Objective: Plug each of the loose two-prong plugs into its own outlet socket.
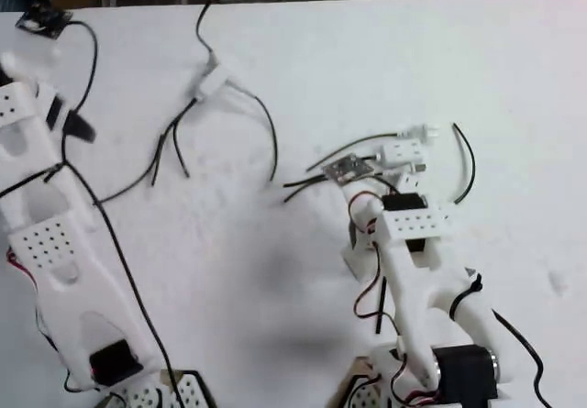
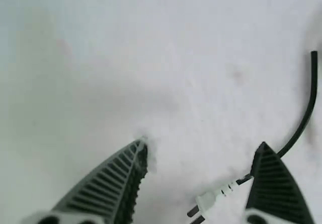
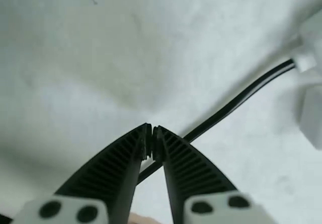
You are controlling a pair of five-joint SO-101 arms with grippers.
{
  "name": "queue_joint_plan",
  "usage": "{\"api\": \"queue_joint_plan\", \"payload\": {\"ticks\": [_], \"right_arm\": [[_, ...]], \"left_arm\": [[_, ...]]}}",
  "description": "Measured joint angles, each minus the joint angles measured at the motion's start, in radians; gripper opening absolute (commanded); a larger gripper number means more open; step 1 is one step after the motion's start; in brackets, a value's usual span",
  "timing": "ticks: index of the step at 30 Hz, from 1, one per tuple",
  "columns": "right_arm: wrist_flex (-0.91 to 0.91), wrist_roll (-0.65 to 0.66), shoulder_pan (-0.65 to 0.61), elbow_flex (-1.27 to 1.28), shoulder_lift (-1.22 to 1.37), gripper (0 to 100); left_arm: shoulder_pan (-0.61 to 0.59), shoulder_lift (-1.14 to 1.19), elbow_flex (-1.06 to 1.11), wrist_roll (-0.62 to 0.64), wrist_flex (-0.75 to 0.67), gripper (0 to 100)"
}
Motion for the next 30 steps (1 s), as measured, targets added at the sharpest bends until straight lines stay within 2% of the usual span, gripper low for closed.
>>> {"api": "queue_joint_plan", "payload": {"ticks": [5, 11, 16, 22, 27, 30], "right_arm": [[0.0, -0.017, 0.14, -0.161, 0.0, 19.9], [0.0, -0.152, 0.308, -0.258, 0.015, 21.0], [0.002, -0.17, 0.348, -0.342, 0.19, 22.5], [0.078, -0.173, 0.353, -0.6, 0.519, 22.4], [0.121, -0.175, 0.407, -0.787, 0.753, 22.2], [0.172, -0.175, 0.422, -0.872, 0.829, 16.7]], "left_arm": [[-0.043, 0.0, 0.002, 0.0, 0.0, 32], [-0.063, 0.0, 0.009, 0.0, 0.0, 32], [-0.063, 0.0, 0.072, 0.0, 0.0, 32], [-0.044, 0.0, 0.147, 0.0, 0.0, 32], [-0.043, 0.0, 0.149, 0.0, 0.0, 32], [-0.043, 0.0, 0.149, 0.0, 0.0, 32]]}}
